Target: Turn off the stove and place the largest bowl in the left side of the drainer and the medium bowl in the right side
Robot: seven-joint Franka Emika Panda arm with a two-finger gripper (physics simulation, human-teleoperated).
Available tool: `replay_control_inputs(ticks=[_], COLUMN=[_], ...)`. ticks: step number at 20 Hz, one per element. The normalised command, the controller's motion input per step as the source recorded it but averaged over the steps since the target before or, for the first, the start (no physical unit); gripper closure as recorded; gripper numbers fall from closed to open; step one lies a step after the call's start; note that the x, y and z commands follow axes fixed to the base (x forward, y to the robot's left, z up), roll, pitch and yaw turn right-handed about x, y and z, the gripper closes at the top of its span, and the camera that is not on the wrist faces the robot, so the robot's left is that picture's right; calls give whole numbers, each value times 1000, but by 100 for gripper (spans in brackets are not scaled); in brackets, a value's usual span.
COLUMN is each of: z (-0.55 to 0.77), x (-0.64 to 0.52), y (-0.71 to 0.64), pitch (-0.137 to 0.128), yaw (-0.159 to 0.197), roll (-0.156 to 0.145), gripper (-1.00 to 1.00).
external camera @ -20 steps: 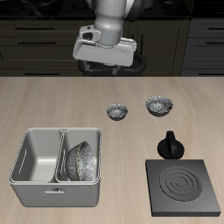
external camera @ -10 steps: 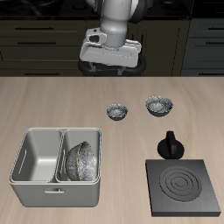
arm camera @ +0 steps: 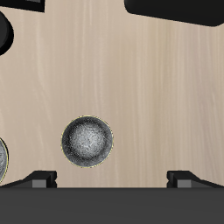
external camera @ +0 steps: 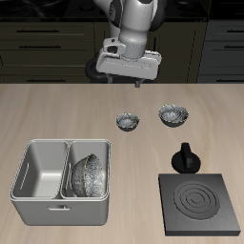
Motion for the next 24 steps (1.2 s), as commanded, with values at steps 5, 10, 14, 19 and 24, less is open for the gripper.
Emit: replay_control_inputs(ticks=[5, 10, 14, 19, 24], z=[-140, -149, 10, -118, -127], x=[-148, -136, -43, 129, 3], y=[293, 350, 248, 226, 202], pitch=[-3, 12, -16, 27, 44], yaw=[30, 4, 2, 1, -26], roll=[49, 53, 46, 31, 31], gripper=[-100, -100, -100, -100, -100])
